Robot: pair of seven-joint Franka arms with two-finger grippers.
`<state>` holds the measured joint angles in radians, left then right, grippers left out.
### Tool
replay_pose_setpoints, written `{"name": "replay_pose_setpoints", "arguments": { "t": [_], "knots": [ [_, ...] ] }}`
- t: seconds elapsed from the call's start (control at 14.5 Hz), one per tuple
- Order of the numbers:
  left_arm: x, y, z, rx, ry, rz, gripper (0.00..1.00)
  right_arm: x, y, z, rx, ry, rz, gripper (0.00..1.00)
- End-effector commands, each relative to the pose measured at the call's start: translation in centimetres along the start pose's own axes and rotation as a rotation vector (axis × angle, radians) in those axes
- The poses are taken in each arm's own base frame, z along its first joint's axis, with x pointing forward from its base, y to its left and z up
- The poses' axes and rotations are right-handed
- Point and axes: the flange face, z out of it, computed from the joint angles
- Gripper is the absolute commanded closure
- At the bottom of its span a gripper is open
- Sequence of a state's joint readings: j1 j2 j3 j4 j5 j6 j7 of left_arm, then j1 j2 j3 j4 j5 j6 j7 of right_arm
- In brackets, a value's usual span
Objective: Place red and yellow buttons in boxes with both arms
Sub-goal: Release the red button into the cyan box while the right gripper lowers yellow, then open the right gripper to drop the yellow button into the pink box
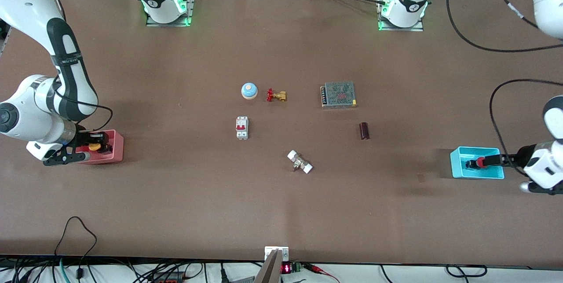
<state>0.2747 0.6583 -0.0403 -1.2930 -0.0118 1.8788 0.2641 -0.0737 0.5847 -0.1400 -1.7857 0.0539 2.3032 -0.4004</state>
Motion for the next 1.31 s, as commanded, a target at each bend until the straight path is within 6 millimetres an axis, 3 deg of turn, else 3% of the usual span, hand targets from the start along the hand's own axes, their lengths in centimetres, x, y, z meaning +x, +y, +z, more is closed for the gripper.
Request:
{"name": "replay_pose_setpoints", "arguments": {
  "t": [0.0,0.14,0.28,0.34,0.41,0.48,0.69,0.83,0.96,1.1,1.24],
  "knots": [
    [-2.2,2.7,-6.2,-0.005,0.026,0.037,0.0,0.2,0.4,-0.1,0.016,0.012,-0.001,0.92],
    [-3.0,7.5,-9.0,0.015,0.047,0.049,0.0,0.2,0.5,0.0,0.015,0.012,0.0,0.87],
    [-4.8,11.9,-11.9,0.024,0.058,-0.017,0.0,0.1,0.6,0.1,0.016,0.011,0.001,0.7],
    [-5.8,13.6,-13.1,0.027,0.062,-0.03,0.0,0.1,0.7,0.1,0.015,0.012,0.003,0.57],
    [-7.0,15.5,-14.2,0.026,0.061,-0.026,0.0,0.1,0.7,0.1,0.014,0.012,0.002,0.53],
    [-7.7,16.5,-15.2,0.03,0.062,-0.039,0.0,0.1,0.7,0.1,0.015,0.012,0.001,0.44],
    [-9.1,17.4,-18.3,0.037,0.09,-0.06,0.0,0.1,0.8,0.1,0.016,0.012,0.004,0.28],
    [-9.9,17.6,-19.5,0.027,0.101,-0.06,0.0,0.1,0.8,0.1,0.015,0.012,0.0,0.23],
    [-10.7,16.8,-20.7,0.009,0.091,-0.08,0.0,0.2,0.8,-0.1,0.014,0.015,-0.003,0.17],
    [-11.0,15.8,-20.9,0.005,0.081,-0.096,0.0,0.2,0.8,-0.3,0.015,0.018,-0.001,0.01],
    [-11.1,15.5,-20.7,0.007,0.064,-0.103,0.0,0.4,0.6,-2.2,0.01,0.039,-0.006,0.0]
  ]
}}
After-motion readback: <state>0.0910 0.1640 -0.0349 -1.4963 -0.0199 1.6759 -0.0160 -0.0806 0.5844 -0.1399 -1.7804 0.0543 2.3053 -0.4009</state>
